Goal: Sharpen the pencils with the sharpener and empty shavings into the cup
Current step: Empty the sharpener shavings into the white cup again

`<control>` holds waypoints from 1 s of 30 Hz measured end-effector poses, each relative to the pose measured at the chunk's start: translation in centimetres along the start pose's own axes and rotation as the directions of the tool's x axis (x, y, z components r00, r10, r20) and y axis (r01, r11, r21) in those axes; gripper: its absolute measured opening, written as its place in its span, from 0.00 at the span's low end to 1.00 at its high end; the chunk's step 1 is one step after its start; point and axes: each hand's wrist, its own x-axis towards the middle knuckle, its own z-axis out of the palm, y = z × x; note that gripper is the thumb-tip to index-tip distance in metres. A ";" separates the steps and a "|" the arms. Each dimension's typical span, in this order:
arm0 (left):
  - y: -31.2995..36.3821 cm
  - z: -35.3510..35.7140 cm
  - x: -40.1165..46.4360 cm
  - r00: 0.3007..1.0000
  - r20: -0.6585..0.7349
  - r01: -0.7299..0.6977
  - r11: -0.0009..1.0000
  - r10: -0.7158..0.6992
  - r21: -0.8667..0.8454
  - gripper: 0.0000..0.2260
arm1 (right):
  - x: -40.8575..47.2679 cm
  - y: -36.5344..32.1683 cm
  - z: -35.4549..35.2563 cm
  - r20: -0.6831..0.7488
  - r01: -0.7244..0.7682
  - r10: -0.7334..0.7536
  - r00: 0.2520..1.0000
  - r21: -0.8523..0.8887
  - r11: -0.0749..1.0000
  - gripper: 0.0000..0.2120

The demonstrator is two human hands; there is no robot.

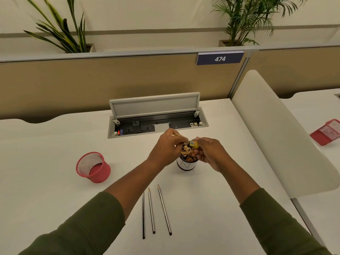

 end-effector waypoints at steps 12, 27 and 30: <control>0.9 0.1 -1.2 0.968 0.142 -0.243 0.900 0.205 0.362 0.17 | 0.1 0.1 0.6 -0.028 -0.087 0.088 0.996 0.047 0.995 0.11; 0.5 -0.4 -0.6 0.951 0.245 -0.296 0.793 0.191 0.533 0.21 | 0.3 0.4 0.4 -0.115 0.118 -0.144 0.983 -0.212 0.970 0.13; 0.6 -0.2 -0.7 0.936 0.282 -0.337 0.776 0.212 0.534 0.22 | 0.3 0.4 0.6 -0.097 0.118 -0.139 0.986 -0.195 0.974 0.13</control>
